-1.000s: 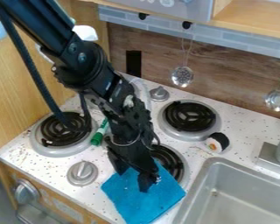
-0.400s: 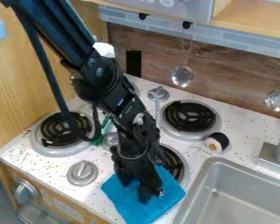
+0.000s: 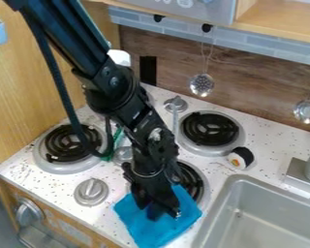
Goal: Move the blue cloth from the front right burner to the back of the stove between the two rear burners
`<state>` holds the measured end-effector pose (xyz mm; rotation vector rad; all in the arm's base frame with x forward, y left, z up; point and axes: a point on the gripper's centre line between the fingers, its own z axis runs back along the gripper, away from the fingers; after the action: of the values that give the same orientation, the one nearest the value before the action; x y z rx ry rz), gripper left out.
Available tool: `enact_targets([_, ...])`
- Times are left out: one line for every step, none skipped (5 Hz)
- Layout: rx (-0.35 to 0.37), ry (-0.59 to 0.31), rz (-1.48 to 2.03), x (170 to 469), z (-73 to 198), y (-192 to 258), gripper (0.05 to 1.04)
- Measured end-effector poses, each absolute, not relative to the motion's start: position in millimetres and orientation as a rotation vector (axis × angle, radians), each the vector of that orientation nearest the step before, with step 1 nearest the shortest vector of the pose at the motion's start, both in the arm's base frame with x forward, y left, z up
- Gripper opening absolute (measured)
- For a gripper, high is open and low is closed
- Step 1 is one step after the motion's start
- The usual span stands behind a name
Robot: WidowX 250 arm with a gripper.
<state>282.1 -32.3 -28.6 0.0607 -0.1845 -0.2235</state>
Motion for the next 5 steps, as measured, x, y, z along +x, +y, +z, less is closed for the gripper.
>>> enact_targets([0.058,-0.183,-0.216,282,-28,-33,0.183])
enact_targets([0.044,-0.188,-0.214,283,-24,-34,0.124])
enact_targets([0.025,-0.222,-0.206,290,-10,-37,0.1])
enact_targets([0.014,-0.229,-0.162,298,-4,-27,0.1])
enact_targets([0.003,-0.253,-0.118,312,6,-17,0.1])
